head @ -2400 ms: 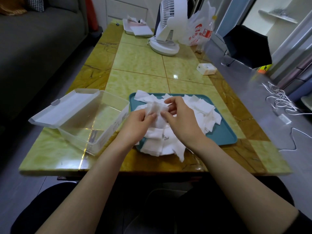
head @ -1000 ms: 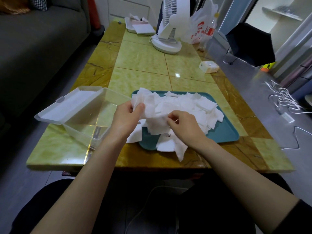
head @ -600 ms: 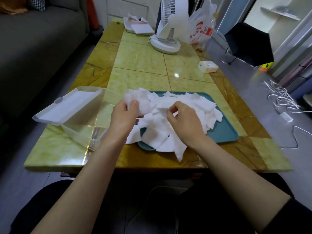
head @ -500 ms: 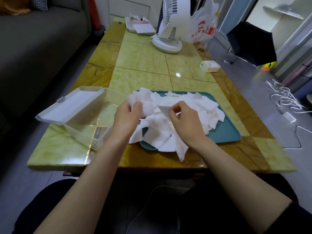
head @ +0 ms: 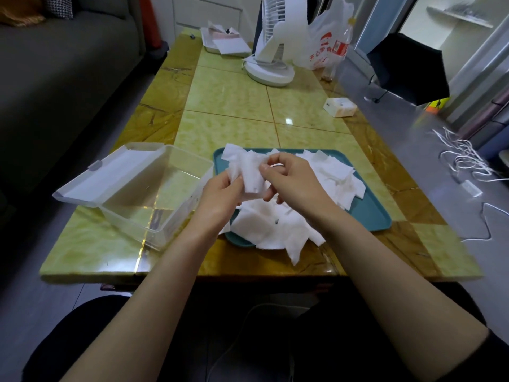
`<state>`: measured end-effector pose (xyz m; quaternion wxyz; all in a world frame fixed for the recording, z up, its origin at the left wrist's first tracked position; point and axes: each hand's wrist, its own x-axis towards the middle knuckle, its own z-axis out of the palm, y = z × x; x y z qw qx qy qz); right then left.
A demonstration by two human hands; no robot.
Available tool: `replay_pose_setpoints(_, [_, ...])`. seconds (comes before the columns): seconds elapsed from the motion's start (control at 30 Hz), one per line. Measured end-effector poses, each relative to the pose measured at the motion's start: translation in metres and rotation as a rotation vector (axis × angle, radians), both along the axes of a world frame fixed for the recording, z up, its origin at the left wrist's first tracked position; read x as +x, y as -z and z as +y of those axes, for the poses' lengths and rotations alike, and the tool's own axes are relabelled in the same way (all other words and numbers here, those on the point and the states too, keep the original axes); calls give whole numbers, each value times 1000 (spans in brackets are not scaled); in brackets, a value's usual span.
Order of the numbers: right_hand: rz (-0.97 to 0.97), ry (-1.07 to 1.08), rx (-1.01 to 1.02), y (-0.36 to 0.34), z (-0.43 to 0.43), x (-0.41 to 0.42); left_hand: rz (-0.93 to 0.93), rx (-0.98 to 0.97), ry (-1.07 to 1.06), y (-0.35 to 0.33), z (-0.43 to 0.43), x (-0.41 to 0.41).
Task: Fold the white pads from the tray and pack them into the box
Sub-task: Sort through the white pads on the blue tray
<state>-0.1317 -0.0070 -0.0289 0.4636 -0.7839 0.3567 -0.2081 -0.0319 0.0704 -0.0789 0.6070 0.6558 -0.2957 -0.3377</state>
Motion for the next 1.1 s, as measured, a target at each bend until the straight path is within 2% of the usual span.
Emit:
replay_pose_setpoints(0.17, [-50, -187, 113, -12, 3, -3, 18, -37, 11, -2, 1, 0])
replay_pose_setpoints(0.3, [68, -51, 8, -2, -3, -3, 12, -12, -5, -4, 0, -2])
replay_pose_setpoints(0.43, [88, 42, -56, 8, -11, -7, 0, 1, -11, -2, 0, 0])
replay_pose_setpoints(0.6, [113, 73, -201, 13, -13, -7, -7, 19, -18, -1, -1, 1])
replay_pose_setpoints(0.9, [138, 95, -262, 15, -5, -5, 14, 39, 56, -10, 4, -4])
replay_pose_setpoints(1.0, [120, 93, -241, 16, -3, -4, -116, 65, 83, -8, 5, -4])
replay_pose_setpoints(1.1, [67, 114, -257, 21, -3, -5, -190, 51, -19, -3, 6, 3])
